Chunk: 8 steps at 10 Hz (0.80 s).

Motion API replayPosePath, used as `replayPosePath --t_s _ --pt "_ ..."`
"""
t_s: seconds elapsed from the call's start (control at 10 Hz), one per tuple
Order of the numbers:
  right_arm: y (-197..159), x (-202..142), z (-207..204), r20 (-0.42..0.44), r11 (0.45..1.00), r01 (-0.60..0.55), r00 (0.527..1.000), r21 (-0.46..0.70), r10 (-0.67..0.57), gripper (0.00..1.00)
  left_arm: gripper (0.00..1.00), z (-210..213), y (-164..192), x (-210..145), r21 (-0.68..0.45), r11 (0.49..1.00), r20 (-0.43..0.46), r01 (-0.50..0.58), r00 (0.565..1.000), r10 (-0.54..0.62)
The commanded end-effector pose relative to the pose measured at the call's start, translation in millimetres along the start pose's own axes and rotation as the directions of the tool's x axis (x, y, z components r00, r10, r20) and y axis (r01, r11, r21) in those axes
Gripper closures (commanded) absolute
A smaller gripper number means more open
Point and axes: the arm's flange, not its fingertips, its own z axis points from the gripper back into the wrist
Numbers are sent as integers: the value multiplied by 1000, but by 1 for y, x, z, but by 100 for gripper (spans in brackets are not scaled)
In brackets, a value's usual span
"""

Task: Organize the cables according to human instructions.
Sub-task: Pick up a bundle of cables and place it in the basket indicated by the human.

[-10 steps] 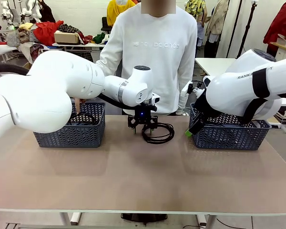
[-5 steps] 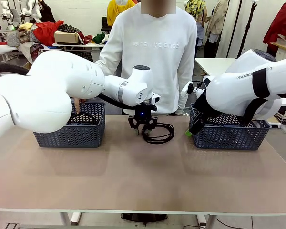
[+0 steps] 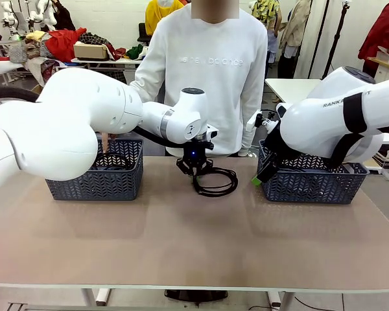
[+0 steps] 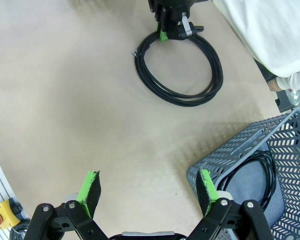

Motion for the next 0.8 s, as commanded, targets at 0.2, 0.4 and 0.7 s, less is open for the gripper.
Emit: replayPosePath --t_s 0.2,0.4,0.7 --pt "0 1 1 -3 1000 -6 1000 -8 6 0 100 4 5 -4 -10 1000 2 -17 1000 17" --pt "0 1 1 -3 1000 -6 1000 -8 6 0 100 23 8 -8 24 998 32 -62 998 61" --pt "0 1 1 -3 1000 -6 1000 -8 6 0 100 78 32 -25 11 995 70 -100 993 99"
